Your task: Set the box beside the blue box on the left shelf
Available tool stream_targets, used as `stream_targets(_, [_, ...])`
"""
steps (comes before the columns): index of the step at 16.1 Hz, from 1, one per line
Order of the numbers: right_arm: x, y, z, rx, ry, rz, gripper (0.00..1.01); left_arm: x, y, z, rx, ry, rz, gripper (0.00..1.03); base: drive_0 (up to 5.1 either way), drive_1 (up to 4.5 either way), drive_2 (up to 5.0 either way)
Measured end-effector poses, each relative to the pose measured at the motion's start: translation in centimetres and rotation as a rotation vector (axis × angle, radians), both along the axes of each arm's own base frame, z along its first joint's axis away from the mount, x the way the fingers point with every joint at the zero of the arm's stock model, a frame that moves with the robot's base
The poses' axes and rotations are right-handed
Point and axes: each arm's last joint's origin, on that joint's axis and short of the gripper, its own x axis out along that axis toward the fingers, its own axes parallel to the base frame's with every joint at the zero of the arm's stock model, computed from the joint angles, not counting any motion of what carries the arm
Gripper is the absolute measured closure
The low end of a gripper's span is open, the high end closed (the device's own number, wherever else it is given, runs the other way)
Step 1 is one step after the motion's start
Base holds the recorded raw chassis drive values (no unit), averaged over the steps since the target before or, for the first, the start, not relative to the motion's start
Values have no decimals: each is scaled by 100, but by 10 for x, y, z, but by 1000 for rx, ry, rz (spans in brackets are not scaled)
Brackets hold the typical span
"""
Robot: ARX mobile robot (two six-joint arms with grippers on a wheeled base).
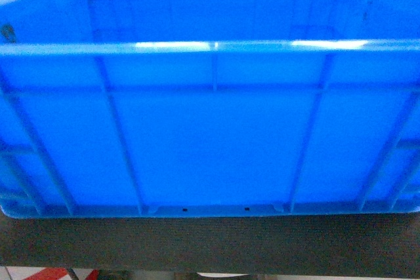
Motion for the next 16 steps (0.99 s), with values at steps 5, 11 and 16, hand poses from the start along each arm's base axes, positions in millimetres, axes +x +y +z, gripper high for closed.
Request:
stream_targets(5, [0,0,0,1,0,-1,3,0,0,0,1,-1,-2,5,0,0,0])
stream_targets(11, [0,0,0,1,0,-1,3,0,0,0,1,-1,-2,5,0,0,0])
stream_targets(16, [0,0,0,1,0,-1,3,0,0,0,1,-1,-2,5,0,0,0])
